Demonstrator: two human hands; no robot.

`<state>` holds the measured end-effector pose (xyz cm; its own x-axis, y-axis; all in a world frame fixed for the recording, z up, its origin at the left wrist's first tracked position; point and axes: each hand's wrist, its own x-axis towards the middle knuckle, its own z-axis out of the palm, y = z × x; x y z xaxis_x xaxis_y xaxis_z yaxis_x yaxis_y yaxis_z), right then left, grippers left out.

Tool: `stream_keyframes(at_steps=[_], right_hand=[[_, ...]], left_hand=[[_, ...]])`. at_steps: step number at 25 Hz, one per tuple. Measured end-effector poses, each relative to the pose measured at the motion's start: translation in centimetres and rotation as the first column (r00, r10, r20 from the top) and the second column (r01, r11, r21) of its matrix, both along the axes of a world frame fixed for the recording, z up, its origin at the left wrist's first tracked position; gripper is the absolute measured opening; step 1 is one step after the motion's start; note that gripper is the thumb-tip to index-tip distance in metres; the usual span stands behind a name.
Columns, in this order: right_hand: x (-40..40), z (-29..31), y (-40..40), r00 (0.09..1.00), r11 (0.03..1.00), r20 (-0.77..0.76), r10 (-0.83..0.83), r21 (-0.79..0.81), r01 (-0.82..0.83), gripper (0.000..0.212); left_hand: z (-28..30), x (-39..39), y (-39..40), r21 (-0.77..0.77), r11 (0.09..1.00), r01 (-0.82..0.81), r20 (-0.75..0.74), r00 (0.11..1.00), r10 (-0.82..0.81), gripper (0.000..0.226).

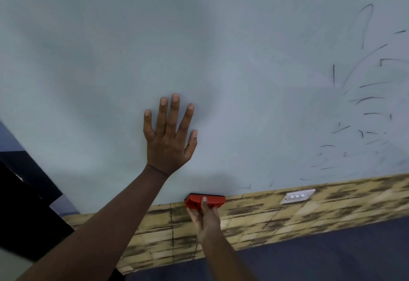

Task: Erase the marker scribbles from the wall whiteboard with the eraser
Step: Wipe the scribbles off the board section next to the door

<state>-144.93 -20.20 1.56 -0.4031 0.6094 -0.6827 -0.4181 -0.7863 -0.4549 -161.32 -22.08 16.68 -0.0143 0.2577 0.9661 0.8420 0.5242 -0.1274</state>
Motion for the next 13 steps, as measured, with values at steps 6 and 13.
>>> stream_keyframes(at_steps=[6, 13], right_hand=[[-0.7, 0.8, 0.1, 0.996, 0.998, 0.058, -0.067, -0.008, 0.067, 0.059], [3.8, 5.9, 6.9, 0.936, 0.903, 0.04, -0.349, 0.282, 0.325, 0.08]], left_hand=[[0.0, -0.2, -0.6, -0.05, 0.998, 0.036, -0.004, 0.999, -0.036, 0.081], [-2.0, -1.6, -2.6, -0.149, 0.989, 0.022, -0.091, 0.995, -0.035, 0.079]])
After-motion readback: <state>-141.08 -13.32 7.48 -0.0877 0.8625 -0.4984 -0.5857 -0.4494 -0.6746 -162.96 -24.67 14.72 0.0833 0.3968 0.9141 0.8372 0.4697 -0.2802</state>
